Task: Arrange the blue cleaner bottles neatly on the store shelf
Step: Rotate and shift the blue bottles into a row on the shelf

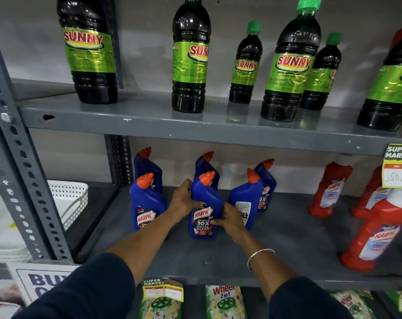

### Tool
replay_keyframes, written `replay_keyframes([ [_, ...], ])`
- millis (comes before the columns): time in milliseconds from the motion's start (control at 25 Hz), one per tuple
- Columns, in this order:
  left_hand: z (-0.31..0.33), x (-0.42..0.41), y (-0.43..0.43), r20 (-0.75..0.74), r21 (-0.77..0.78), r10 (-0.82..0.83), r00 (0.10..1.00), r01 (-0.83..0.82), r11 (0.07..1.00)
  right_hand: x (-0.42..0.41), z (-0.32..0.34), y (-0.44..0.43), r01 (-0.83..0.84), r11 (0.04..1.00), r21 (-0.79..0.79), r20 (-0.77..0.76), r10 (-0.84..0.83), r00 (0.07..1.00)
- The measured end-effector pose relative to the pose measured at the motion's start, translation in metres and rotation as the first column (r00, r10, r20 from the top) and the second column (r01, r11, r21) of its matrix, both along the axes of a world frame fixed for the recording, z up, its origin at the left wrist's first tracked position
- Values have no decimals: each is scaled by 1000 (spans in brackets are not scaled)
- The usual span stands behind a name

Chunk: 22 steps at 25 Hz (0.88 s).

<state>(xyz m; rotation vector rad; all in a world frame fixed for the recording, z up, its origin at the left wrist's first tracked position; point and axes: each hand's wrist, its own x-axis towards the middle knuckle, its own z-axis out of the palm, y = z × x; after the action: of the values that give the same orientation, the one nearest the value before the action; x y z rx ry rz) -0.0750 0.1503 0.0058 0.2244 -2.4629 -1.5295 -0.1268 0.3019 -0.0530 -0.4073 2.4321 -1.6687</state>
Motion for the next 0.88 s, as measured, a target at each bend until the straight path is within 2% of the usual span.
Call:
replay_keyframes([
  [280, -9, 3, 6, -12, -12, 23, 1000, -23, 1000, 6, 3, 2, -29, 994, 106, 6, 29, 1000],
  [400, -8, 3, 4, -33, -74, -11, 999, 8, 997, 10, 7, 14, 67, 995, 76, 59, -72, 996],
  [560, 14, -1, 25, -280, -235, 24, 960, -93, 968, 6, 0, 55, 378, 924, 60, -66, -374, 925],
  [640, 30, -7, 46, -405, -323, -5, 914, -138, 936, 2, 1, 74, 448, 893, 41, -62, -445, 893],
  [720, 42, -16, 70, -458, -361, -31, 889, -154, 920, -7, 2, 87, 441, 897, 32, -21, -441, 897],
  [800, 49, -33, 92, -414, -392, -70, 908, -108, 914, -18, 0, 96, 341, 940, 11, 4, -341, 940],
  [880, 45, -60, 100, -214, -452, -136, 967, 25, 892, -30, -5, 100, 232, 973, 2, 11, -232, 973],
])
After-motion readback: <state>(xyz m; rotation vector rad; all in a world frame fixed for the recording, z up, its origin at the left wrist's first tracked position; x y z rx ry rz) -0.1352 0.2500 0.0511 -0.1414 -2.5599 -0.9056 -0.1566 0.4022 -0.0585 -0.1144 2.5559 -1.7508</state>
